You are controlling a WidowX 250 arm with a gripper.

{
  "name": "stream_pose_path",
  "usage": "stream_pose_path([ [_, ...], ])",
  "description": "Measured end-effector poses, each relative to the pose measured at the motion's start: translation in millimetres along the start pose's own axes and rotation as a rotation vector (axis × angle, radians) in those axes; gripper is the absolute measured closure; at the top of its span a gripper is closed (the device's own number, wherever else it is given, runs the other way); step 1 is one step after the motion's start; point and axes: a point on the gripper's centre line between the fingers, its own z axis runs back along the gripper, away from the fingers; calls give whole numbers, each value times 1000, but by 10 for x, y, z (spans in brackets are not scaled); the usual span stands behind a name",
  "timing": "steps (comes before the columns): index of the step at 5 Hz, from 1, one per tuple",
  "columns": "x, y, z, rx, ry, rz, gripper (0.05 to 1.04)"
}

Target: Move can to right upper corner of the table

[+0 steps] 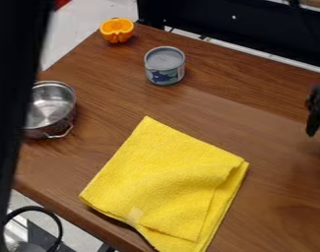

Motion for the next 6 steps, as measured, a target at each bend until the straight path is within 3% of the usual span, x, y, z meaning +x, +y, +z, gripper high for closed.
stream_pose_path([
  [1,-117,147,46,45,24,86,85],
  [2,-251,321,177,40,9,219,85],
  [3,-498,443,215,21,39,347,85],
  [4,-731,566,292,20,13,476,85],
  [5,-874,720,381,29,-69,716,85],
  [6,-830,910,372,50,-71,883,85],
])
